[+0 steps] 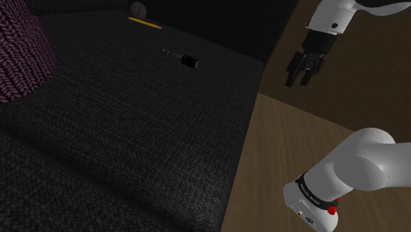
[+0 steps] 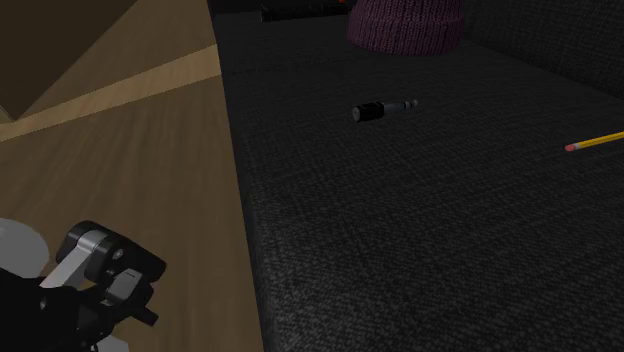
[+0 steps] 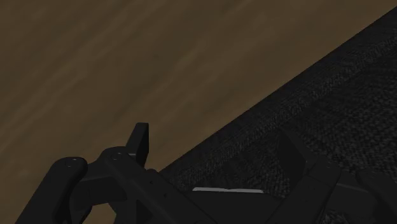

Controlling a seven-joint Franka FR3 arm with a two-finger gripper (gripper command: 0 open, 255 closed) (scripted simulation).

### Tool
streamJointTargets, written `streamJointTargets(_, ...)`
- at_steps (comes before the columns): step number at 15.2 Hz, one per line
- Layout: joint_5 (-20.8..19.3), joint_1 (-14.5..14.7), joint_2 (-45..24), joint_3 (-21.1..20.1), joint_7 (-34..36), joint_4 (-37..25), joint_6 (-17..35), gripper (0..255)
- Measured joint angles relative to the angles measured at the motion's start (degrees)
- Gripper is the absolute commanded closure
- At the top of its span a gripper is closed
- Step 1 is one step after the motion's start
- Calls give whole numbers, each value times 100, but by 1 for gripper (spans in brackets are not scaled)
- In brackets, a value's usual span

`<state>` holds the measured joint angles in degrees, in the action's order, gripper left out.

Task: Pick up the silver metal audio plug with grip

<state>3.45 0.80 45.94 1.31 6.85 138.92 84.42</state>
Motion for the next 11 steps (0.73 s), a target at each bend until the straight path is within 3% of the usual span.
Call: streamJointTargets(11,886,321,-840,-937,1210,-826,282,0)
